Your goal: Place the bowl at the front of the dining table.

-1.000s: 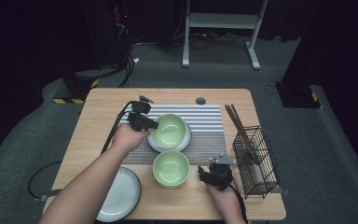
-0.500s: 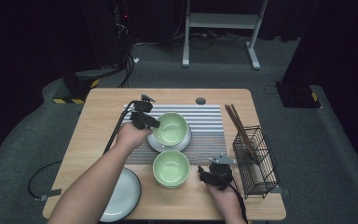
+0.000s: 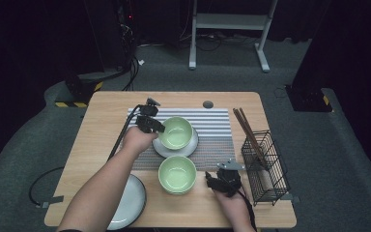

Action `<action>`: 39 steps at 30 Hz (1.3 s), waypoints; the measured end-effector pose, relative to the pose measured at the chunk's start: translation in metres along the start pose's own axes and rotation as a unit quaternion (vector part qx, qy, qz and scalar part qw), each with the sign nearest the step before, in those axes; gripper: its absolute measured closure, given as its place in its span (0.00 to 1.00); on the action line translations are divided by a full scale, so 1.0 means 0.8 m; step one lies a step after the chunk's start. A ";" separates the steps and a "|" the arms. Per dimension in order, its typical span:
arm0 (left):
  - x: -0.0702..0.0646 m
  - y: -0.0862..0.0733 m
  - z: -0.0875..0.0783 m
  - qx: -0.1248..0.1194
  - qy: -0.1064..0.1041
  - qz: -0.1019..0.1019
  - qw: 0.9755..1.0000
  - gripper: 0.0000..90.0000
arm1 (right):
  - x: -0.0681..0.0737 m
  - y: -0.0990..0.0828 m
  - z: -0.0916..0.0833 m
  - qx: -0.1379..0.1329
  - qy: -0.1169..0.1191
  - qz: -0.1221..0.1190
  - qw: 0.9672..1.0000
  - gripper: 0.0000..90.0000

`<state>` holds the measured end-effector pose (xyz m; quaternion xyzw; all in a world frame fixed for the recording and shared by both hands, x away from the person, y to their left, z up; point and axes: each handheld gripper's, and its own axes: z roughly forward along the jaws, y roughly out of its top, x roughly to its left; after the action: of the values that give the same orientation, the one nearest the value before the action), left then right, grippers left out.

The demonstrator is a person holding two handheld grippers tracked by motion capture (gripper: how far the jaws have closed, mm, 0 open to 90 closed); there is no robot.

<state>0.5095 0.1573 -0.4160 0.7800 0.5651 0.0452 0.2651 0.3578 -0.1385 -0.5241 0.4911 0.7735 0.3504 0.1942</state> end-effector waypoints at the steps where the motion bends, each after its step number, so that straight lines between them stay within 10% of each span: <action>1: 0.002 0.000 0.002 0.000 0.001 0.000 1.000 0.95 | 0.000 0.000 0.000 0.000 0.000 0.000 1.000 0.34; 39: 0.017 0.005 0.041 0.031 -0.003 -0.045 0.999 0.94 | 0.001 0.000 0.000 0.001 -0.001 -0.002 1.000 0.34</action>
<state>0.5300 0.1565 -0.4449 0.7620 0.5995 0.0132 0.2445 0.3578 -0.1380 -0.5241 0.4901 0.7745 0.3493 0.1950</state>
